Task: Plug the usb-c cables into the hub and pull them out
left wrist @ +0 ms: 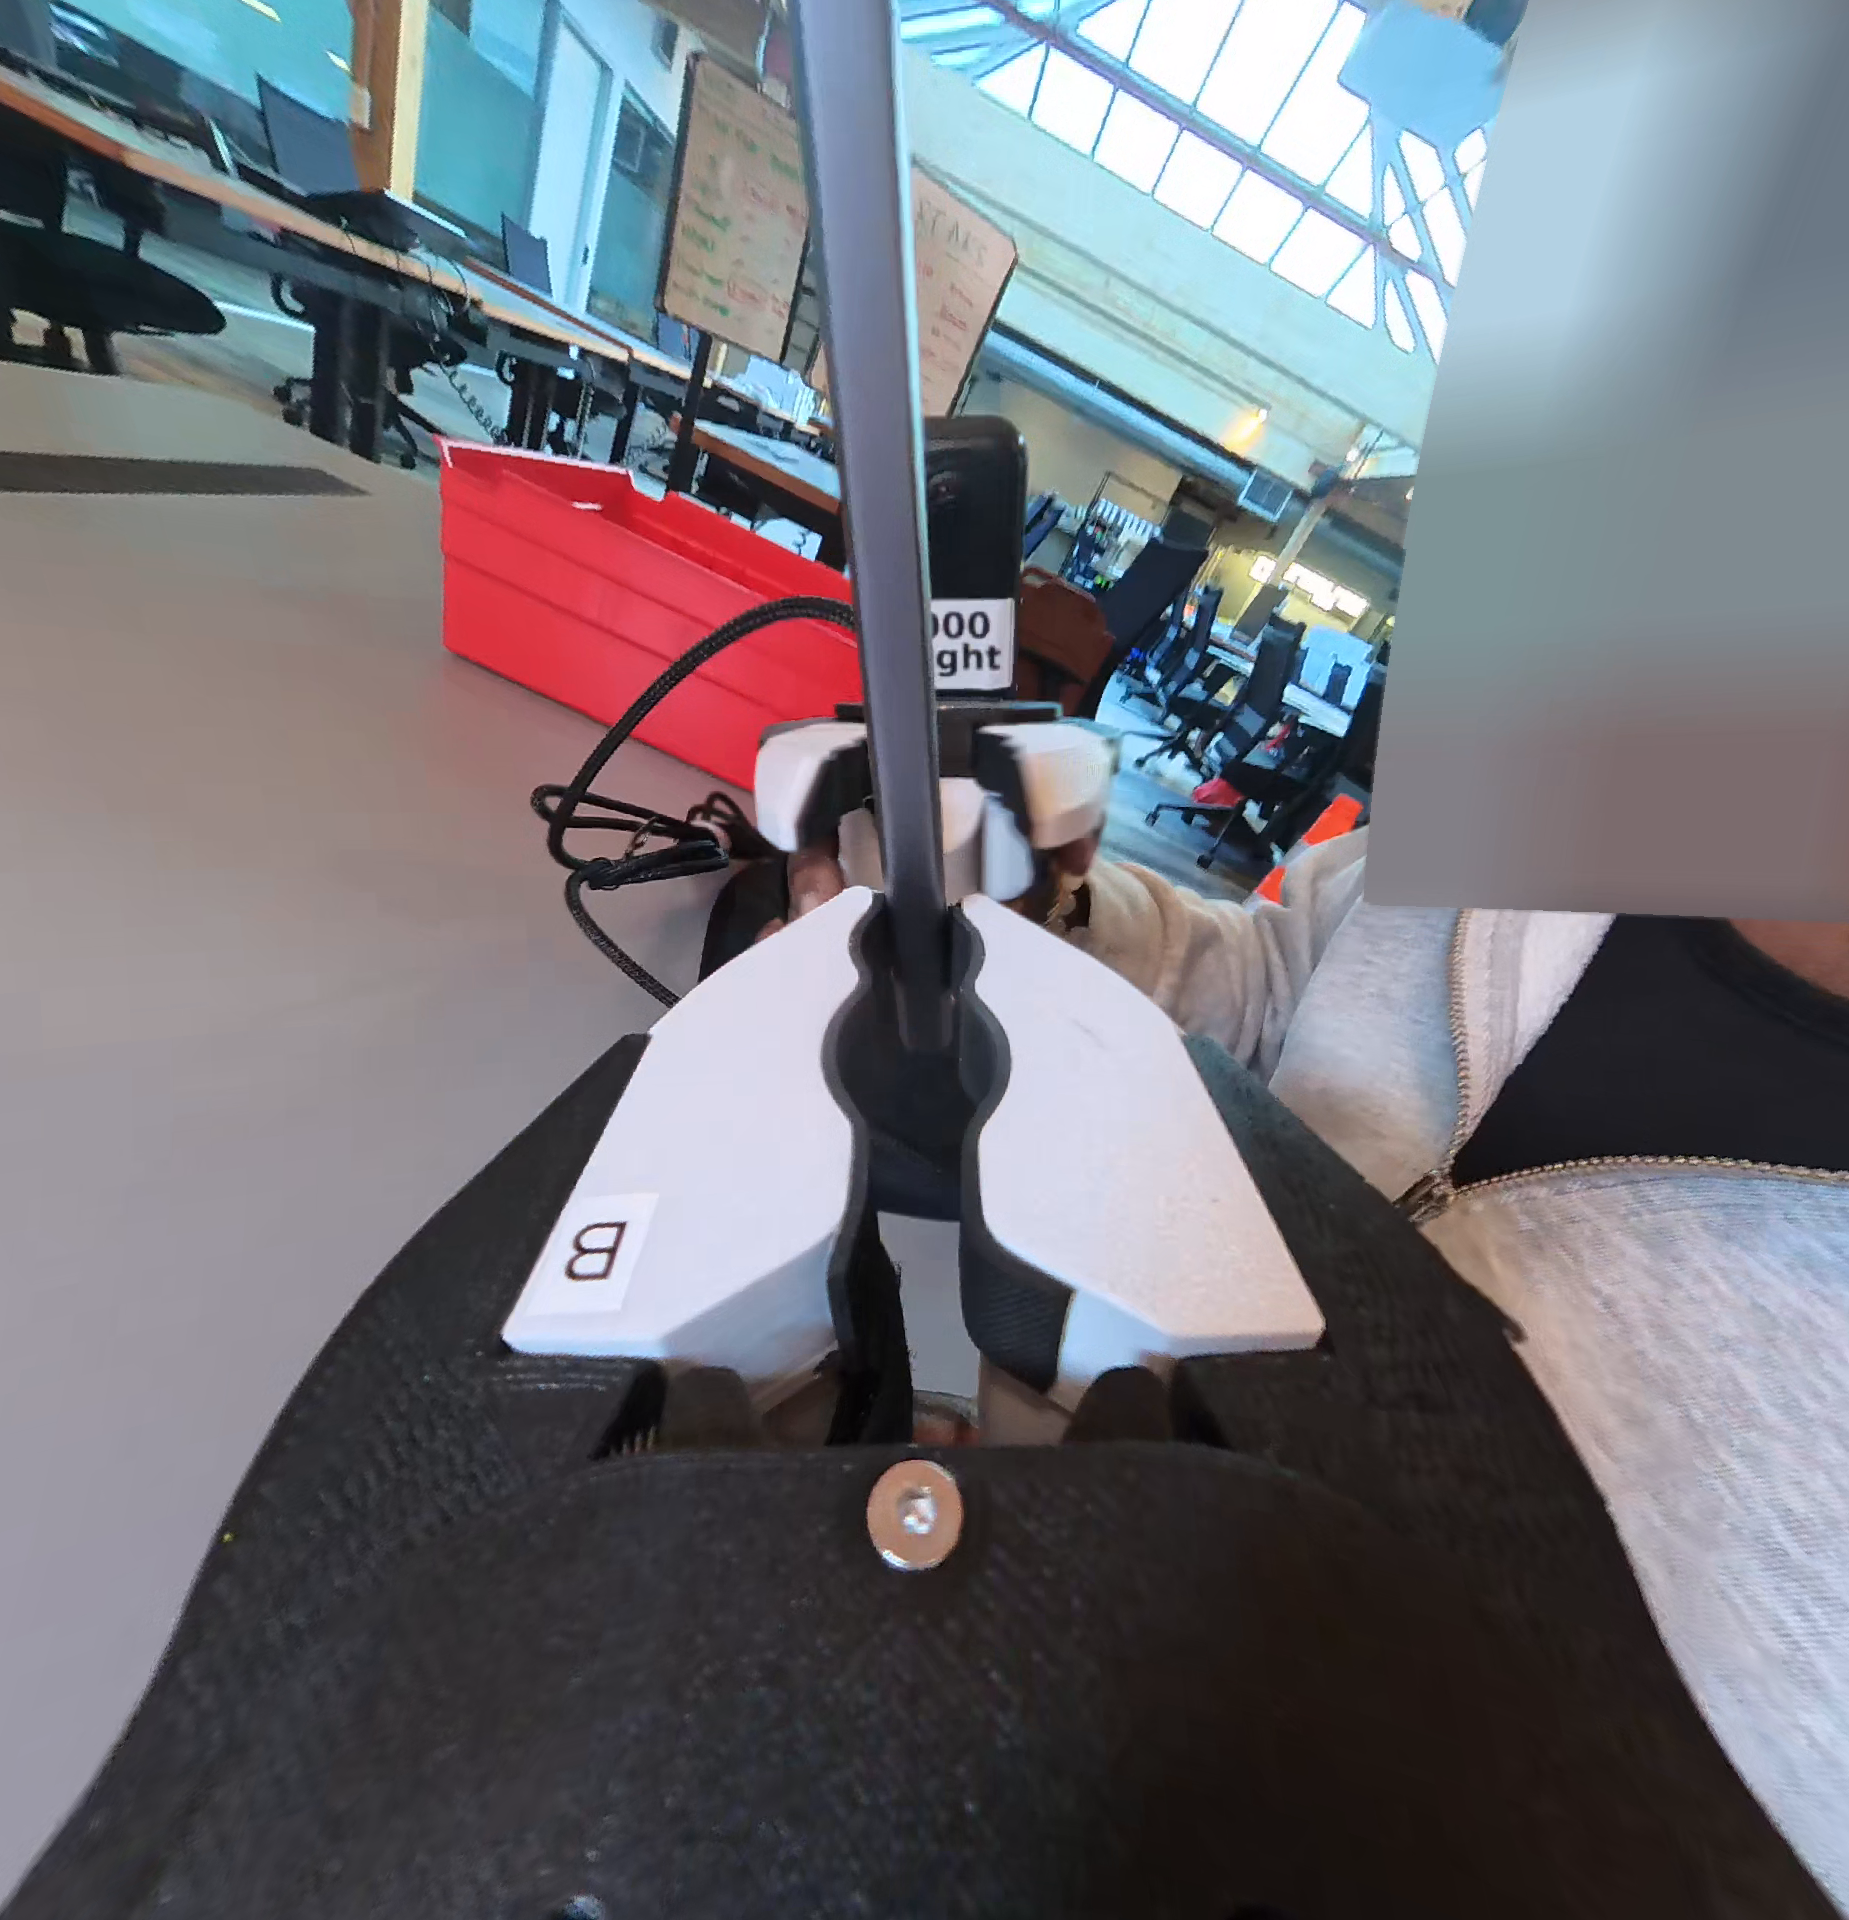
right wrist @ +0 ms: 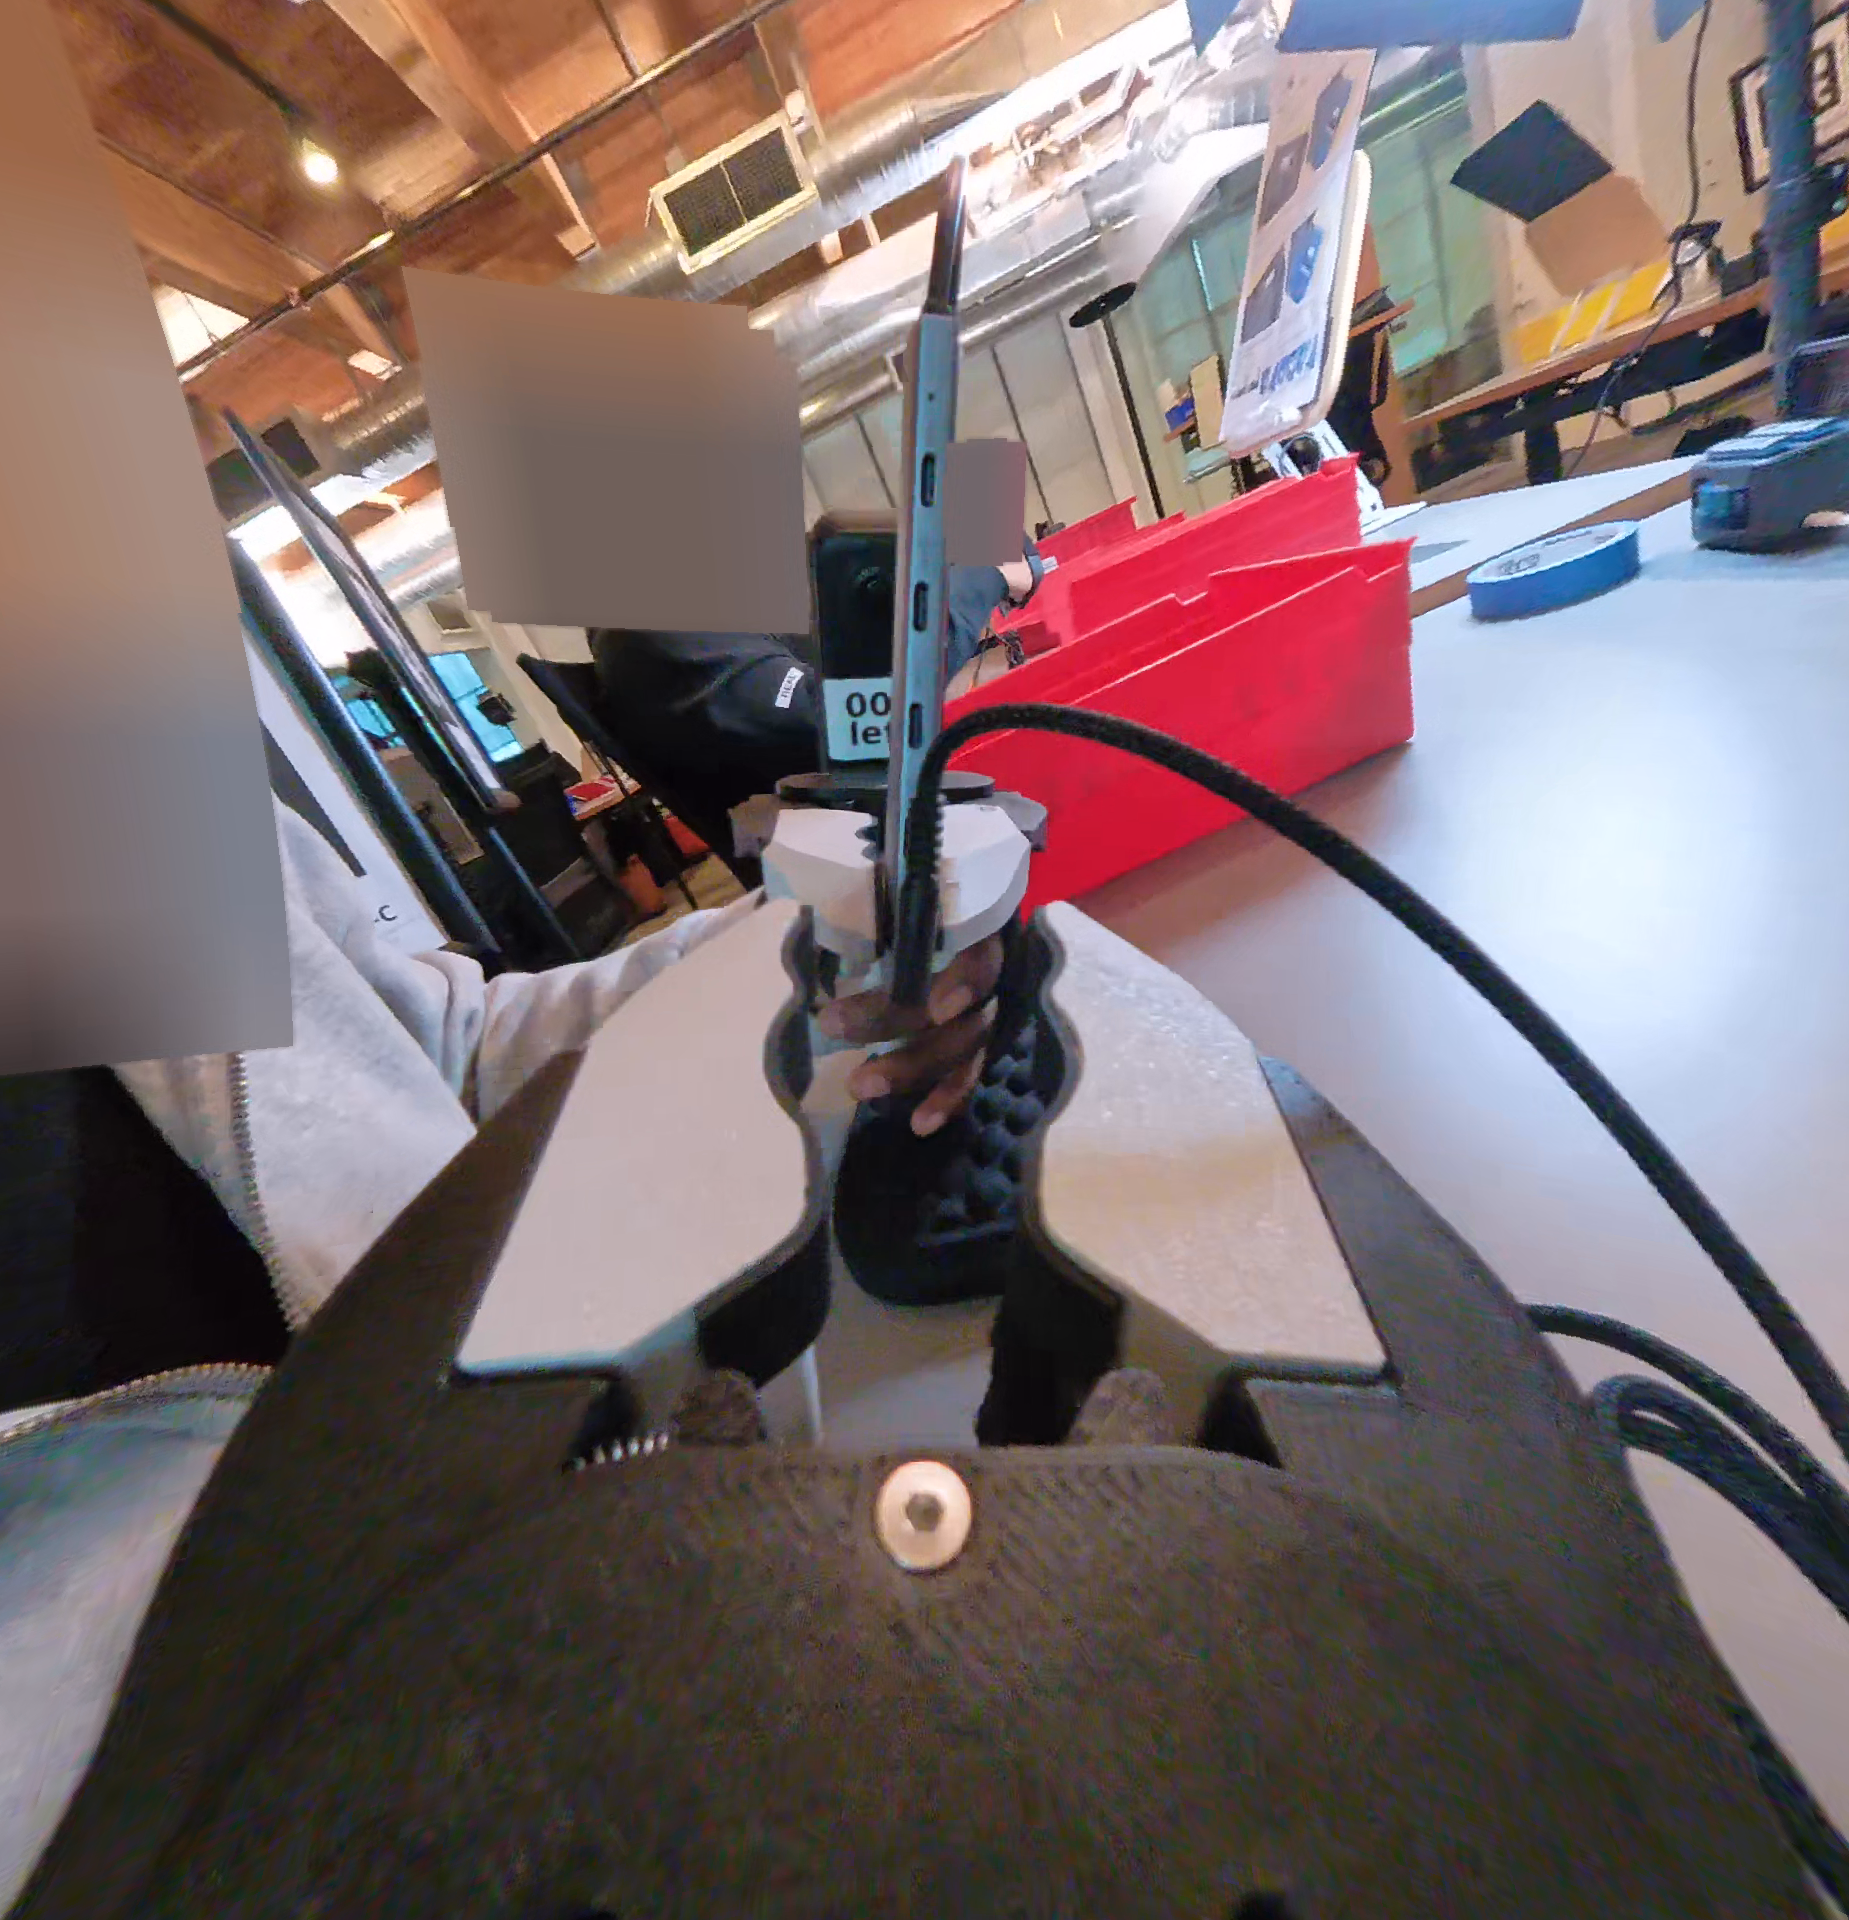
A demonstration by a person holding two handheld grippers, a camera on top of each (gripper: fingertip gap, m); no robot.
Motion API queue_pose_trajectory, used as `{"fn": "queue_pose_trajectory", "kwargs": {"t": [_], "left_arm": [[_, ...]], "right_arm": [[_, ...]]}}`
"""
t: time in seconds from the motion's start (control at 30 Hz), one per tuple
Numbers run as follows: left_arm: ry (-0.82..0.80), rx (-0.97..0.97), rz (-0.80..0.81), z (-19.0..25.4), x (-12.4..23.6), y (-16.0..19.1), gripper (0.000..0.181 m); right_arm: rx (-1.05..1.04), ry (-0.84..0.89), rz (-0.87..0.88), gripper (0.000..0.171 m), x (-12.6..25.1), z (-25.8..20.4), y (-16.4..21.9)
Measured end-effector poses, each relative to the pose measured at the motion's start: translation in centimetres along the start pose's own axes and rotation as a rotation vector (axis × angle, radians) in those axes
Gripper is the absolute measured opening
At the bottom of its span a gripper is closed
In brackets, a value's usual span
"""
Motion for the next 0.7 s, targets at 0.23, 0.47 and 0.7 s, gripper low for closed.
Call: {"fn": "queue_pose_trajectory", "kwargs": {"t": [0.23,0.47,0.7], "left_arm": [[0.028,0.012,0.036,0.2,-0.2,-0.1,0.010],[0.024,0.011,0.016,0.4,0.0,0.0,0.011],[-0.014,0.024,-0.075,0.1,0.6,0.9,0.010]], "right_arm": [[0.029,-0.052,-0.094,0.008,-0.7,-0.3,0.6],[-0.006,-0.087,-0.103,0.007,-0.8,-0.5,0.8],[-0.004,-0.070,-0.157,0.007,-1.2,-0.3,1.5]]}}
Point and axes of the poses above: each gripper's, where its closed fingertips meet, x back along the fingers, y out of its underside, z = x × y across the jaws, the point moved 2 cm from there along x, back along the fingers, and after that the axes turned 1 degree about y, right-handed, at the moved point
